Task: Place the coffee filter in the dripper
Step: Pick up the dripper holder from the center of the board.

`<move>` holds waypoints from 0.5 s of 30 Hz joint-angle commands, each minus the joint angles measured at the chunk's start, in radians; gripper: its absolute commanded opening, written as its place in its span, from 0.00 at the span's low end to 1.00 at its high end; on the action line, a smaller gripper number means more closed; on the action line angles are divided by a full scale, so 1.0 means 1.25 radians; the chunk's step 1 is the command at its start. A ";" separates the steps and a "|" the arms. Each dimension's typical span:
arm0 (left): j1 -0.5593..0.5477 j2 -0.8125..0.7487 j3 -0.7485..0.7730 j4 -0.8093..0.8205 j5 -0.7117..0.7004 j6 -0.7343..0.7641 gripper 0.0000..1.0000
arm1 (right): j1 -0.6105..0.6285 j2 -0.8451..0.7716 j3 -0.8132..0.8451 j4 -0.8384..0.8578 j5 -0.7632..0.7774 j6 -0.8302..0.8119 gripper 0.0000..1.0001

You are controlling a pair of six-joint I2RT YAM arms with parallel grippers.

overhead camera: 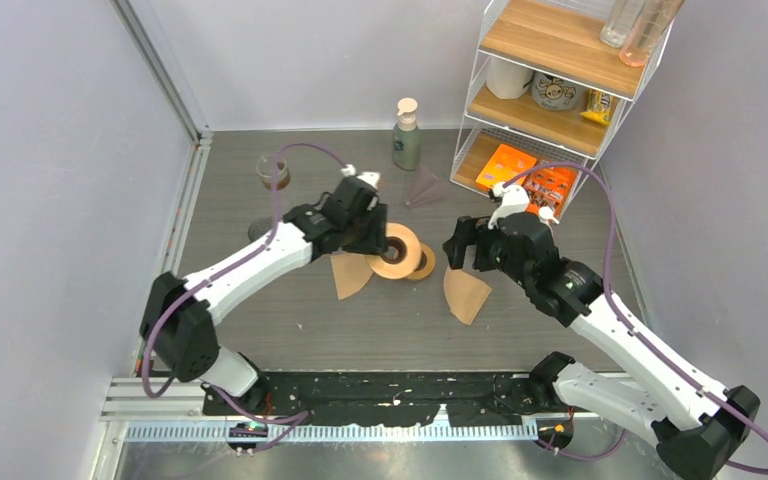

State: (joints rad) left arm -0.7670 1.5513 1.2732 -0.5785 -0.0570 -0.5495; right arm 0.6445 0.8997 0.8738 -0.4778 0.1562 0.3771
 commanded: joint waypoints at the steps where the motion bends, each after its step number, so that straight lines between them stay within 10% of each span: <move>1: 0.115 -0.144 -0.078 0.020 -0.046 -0.026 0.00 | 0.001 -0.045 -0.054 0.066 0.094 -0.002 0.95; 15: 0.517 -0.477 -0.301 -0.081 -0.139 -0.097 0.01 | 0.000 -0.041 -0.192 0.255 0.062 -0.022 0.95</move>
State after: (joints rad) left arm -0.2035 0.9955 0.9176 -0.6697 -0.2180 -0.6296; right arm 0.6441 0.8589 0.6575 -0.2741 0.2241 0.3630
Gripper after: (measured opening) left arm 0.469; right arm 0.955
